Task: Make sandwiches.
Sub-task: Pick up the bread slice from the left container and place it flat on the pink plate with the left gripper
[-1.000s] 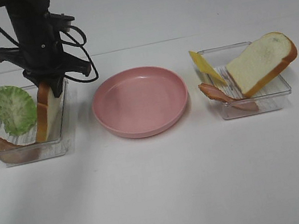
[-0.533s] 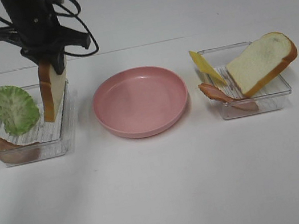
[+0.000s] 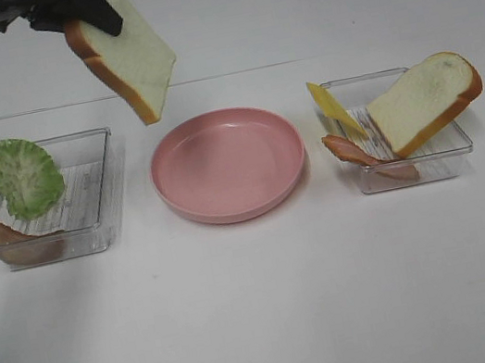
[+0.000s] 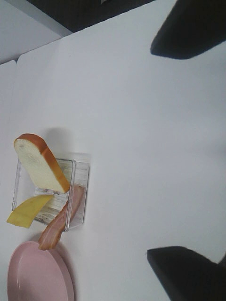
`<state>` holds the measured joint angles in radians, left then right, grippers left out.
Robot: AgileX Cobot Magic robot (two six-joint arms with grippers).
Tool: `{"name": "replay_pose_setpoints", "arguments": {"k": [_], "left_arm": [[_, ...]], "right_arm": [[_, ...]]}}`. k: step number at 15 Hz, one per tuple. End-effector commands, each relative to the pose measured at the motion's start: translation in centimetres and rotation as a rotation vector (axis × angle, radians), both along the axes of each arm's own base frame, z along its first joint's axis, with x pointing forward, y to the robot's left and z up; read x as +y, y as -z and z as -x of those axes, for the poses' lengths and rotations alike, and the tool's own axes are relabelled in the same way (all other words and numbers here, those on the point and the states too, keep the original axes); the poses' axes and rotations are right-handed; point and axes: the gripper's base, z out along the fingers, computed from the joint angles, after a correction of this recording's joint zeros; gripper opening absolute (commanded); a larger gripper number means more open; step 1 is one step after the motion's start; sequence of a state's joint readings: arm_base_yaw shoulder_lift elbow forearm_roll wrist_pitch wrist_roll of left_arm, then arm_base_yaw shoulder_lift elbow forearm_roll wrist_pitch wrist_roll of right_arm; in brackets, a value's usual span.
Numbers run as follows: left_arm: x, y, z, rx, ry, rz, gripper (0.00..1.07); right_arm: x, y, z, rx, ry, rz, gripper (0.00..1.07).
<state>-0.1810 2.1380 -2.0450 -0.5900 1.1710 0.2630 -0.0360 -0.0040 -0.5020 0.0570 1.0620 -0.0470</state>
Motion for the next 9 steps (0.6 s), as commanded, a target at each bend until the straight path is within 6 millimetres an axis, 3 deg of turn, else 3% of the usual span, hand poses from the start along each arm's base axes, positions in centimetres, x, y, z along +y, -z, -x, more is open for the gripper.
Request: {"name": "replay_pose_setpoints", "arguments": {"k": [1,2,3,5,6,8,9], "left_arm": [[-0.8,2.5,-1.6,-0.032,0.097,0.192,0.0],[-1.3,4.1,-2.2,-0.01,0.115,0.251,0.0],[-1.3,4.1,-2.2,-0.01,0.115,0.251,0.0],[-2.5,10.1,-3.9,0.071,0.105,0.44,0.0],[-2.6,10.9,-4.1,0.076,0.097,0.458,0.0],[-3.3,14.6,-4.9,0.108,0.049,0.531,0.0],[-3.3,15.1,-4.9,0.116,0.042,0.533,0.0]], "right_arm": [[0.0,0.0,0.3,-0.022,0.001,0.012,0.99],[0.0,0.0,0.3,-0.022,0.001,0.012,0.99],[0.0,0.0,0.3,-0.022,0.001,0.012,0.99],[0.0,0.0,0.3,-0.022,0.001,0.012,0.99],[0.0,0.0,0.3,-0.022,0.001,0.012,0.99],[0.0,0.0,0.3,-0.022,0.001,0.012,0.99],[0.0,0.0,0.3,-0.022,0.001,0.012,0.99]]}}
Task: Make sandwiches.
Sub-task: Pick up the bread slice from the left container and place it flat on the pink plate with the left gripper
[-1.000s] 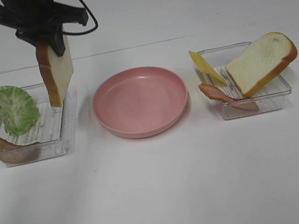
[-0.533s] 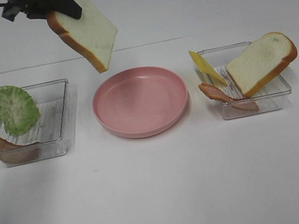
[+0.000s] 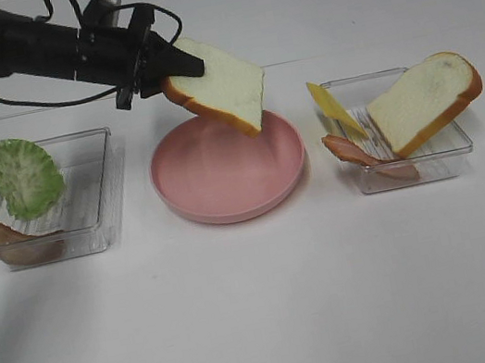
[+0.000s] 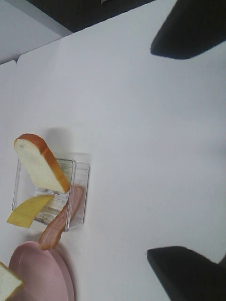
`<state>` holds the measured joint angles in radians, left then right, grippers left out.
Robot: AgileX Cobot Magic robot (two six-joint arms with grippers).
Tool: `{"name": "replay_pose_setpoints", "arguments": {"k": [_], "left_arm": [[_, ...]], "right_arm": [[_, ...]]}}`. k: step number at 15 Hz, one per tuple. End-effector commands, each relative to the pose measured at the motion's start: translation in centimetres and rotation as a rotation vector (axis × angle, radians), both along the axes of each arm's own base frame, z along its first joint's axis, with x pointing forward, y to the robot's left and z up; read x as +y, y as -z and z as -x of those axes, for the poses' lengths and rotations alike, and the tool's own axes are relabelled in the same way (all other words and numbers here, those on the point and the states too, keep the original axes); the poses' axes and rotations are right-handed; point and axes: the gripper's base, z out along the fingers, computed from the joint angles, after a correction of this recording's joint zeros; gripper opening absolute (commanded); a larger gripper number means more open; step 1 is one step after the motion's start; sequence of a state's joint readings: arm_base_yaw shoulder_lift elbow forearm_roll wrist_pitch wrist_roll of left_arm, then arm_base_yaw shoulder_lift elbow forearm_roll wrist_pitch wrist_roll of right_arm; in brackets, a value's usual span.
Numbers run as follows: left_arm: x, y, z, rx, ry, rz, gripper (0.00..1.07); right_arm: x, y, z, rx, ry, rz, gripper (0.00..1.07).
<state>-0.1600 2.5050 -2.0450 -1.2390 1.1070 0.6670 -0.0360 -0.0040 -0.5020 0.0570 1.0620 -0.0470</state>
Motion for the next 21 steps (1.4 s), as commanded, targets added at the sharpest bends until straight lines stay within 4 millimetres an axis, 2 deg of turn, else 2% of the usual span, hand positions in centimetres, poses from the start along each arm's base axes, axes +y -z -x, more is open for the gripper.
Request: {"name": "replay_pose_setpoints", "arguments": {"k": [1,3,5,12,13,14,15,19,20,21], "left_arm": [[-0.7,1.9,-0.2,0.035,-0.019,0.048,0.0],[-2.1,3.4,0.2,0.059,0.007,0.035,0.0],[-2.8,3.9,0.4,0.03,0.008,-0.032,0.0],[-2.9,4.8,0.8,0.076,0.018,-0.132,0.0],[-2.5,5.3,0.9,0.131,-0.004,-0.202,0.05],[-2.5,5.3,0.9,0.131,-0.004,-0.202,0.05],[-2.5,5.4,0.9,0.155,-0.02,-0.212,0.13],[-2.6,5.2,1.1,0.18,-0.002,-0.192,0.76],[-2.6,4.9,1.3,0.182,0.029,-0.191,0.81],[-2.6,4.5,1.3,0.161,0.06,-0.208,0.8]], "right_arm": [[0.0,0.0,0.3,-0.022,0.001,0.012,0.99],[0.0,0.0,0.3,-0.022,0.001,0.012,0.99],[0.0,0.0,0.3,-0.022,0.001,0.012,0.99],[0.0,0.0,0.3,-0.022,0.001,0.012,0.99],[0.0,0.0,0.3,-0.022,0.001,0.012,0.99],[0.0,0.0,0.3,-0.022,0.001,0.012,0.99],[0.0,0.0,0.3,-0.022,0.001,0.012,0.99],[0.0,0.0,0.3,-0.022,0.001,0.012,0.99],[0.0,0.0,0.3,-0.022,0.001,0.012,0.99],[0.0,0.0,0.3,-0.022,0.001,0.012,0.99]]}}
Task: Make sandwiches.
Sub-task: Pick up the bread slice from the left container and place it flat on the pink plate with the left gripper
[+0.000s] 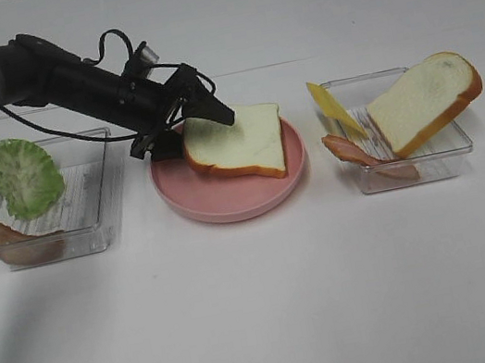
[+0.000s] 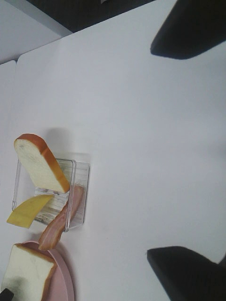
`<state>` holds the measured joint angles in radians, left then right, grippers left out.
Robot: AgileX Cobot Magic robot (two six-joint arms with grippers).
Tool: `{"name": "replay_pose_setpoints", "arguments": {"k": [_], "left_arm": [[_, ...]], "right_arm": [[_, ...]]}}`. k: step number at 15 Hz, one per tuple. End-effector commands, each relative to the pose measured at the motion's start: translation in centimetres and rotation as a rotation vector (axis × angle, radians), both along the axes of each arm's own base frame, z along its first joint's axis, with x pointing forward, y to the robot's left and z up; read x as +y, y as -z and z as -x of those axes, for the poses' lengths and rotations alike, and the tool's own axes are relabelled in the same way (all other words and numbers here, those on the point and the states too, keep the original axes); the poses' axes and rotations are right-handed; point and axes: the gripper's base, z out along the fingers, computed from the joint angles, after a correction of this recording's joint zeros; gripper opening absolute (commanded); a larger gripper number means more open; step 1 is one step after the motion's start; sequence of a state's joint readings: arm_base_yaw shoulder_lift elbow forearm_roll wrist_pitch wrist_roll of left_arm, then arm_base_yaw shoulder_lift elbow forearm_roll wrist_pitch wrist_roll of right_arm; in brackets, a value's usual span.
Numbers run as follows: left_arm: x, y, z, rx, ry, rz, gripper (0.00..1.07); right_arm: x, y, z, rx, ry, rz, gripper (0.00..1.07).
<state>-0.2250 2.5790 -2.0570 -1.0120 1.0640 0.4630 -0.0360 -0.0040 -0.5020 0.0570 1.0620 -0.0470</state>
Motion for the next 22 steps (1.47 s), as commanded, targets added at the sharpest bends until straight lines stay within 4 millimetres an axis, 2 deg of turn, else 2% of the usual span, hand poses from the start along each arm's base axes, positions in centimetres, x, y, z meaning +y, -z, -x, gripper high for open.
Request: {"name": "replay_pose_setpoints", "arguments": {"k": [1,4,9,11,13,16,20,22], "left_arm": [[-0.3,-1.2,0.2,-0.025,0.09,-0.017,0.8],[-0.2,-2.8,0.1,-0.028,0.151,-0.024,0.8],[0.1,-2.8,0.4,0.077,0.112,-0.075,0.82],[0.5,-3.4,0.5,0.077,0.101,-0.147,0.92],[0.7,-5.1,0.1,0.028,0.086,-0.172,0.95],[-0.1,-6.3,0.1,0.024,0.063,-0.233,0.95],[-2.3,-5.7,1.1,0.01,0.102,-0.358,0.94],[-2.2,-5.8,1.1,-0.005,0.108,-0.391,0.94]], "right_arm": [[0.0,0.0,0.3,-0.022,0.001,0.012,0.99],[0.0,0.0,0.3,-0.022,0.001,0.012,0.99],[0.0,0.0,0.3,-0.022,0.001,0.012,0.99],[0.0,0.0,0.3,-0.022,0.001,0.012,0.99],[0.0,0.0,0.3,-0.022,0.001,0.012,0.99],[0.0,0.0,0.3,-0.022,0.001,0.012,0.99],[0.0,0.0,0.3,-0.022,0.001,0.012,0.99],[0.0,0.0,0.3,-0.022,0.001,0.012,0.99]]}}
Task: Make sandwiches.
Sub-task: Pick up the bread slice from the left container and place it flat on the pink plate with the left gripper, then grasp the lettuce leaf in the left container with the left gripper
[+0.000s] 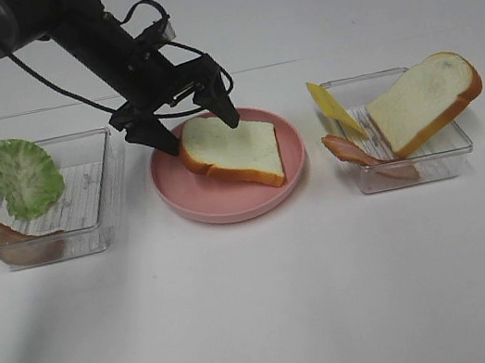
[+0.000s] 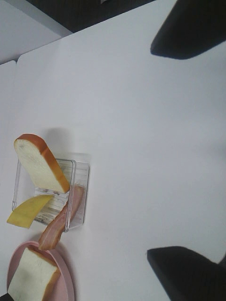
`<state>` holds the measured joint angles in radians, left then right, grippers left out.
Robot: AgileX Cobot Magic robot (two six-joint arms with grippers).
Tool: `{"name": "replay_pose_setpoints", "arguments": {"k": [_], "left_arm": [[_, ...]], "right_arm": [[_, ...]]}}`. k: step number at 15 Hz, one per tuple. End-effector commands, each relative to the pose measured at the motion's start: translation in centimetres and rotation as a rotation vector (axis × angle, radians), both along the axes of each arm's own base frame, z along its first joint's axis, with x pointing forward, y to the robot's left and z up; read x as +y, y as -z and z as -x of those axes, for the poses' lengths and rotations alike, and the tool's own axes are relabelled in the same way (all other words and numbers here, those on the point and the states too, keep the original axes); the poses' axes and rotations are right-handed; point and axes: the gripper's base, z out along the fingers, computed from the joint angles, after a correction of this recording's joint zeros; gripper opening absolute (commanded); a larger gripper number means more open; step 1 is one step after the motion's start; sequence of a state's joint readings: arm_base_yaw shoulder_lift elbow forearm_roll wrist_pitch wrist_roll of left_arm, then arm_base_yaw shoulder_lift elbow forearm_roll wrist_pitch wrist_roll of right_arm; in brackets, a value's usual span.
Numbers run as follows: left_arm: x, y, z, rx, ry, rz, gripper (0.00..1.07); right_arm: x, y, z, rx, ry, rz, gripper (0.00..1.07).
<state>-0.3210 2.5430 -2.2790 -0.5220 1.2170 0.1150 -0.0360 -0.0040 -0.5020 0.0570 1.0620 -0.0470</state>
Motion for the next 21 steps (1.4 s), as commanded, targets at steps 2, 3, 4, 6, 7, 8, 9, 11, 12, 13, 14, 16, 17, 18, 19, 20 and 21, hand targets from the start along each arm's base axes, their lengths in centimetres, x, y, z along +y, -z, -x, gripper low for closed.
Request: {"name": "replay_pose_setpoints", "arguments": {"k": [2,3,4,6,7,8,9,11,12,13,14,16,17,18,19,20,21], "left_arm": [[0.7,-1.5,0.4,-0.009,0.024,-0.073,0.94],[0.9,-1.9,0.4,-0.023,0.015,-0.108,0.94],[1.0,-2.6,0.5,-0.042,0.016,-0.119,0.94],[1.6,-4.7,0.6,-0.101,0.019,-0.16,0.93],[2.0,-6.1,0.7,-0.142,0.014,-0.189,0.92],[2.7,-7.8,0.8,-0.184,-0.003,-0.222,0.89],[3.2,-9.4,1.0,-0.228,-0.013,-0.259,0.87],[4.2,-11.6,1.3,-0.275,-0.039,-0.275,0.87],[5.3,-13.0,1.4,-0.298,-0.066,-0.264,0.87],[6.7,-14.3,1.4,-0.317,-0.1,-0.257,0.87],[8.0,-15.2,1.4,-0.328,-0.131,-0.251,0.87],[11.1,-16.4,1.4,-0.338,-0.194,-0.265,0.87],[13.6,-15.9,1.3,-0.306,-0.242,-0.281,0.86],[14.2,-15.6,1.3,-0.294,-0.252,-0.287,0.84],[15.3,-14.9,1.3,-0.267,-0.268,-0.307,0.83],[16.6,-13.9,1.3,-0.234,-0.284,-0.337,0.82],[17.7,-13.1,1.4,-0.209,-0.295,-0.375,0.82]], "right_arm": [[0.0,0.0,0.3,-0.022,0.001,0.012,0.99],[0.0,0.0,0.3,-0.022,0.001,0.012,0.99],[0.0,0.0,0.3,-0.022,0.001,0.012,0.99],[0.0,0.0,0.3,-0.022,0.001,0.012,0.99],[0.0,0.0,0.3,-0.022,0.001,0.012,0.99],[0.0,0.0,0.3,-0.022,0.001,0.012,0.99],[0.0,0.0,0.3,-0.022,0.001,0.012,0.99],[0.0,0.0,0.3,-0.022,0.001,0.012,0.99],[0.0,0.0,0.3,-0.022,0.001,0.012,0.99],[0.0,0.0,0.3,-0.022,0.001,0.012,0.99],[0.0,0.0,0.3,-0.022,0.001,0.012,0.99],[0.0,0.0,0.3,-0.022,0.001,0.012,0.99],[0.0,0.0,0.3,-0.022,0.001,0.012,0.99],[0.0,0.0,0.3,-0.022,0.001,0.012,0.99],[0.0,0.0,0.3,-0.022,0.001,0.012,0.99],[0.0,0.0,0.3,-0.022,0.001,0.012,0.99],[0.0,0.0,0.3,-0.022,0.001,0.012,0.99]]}}
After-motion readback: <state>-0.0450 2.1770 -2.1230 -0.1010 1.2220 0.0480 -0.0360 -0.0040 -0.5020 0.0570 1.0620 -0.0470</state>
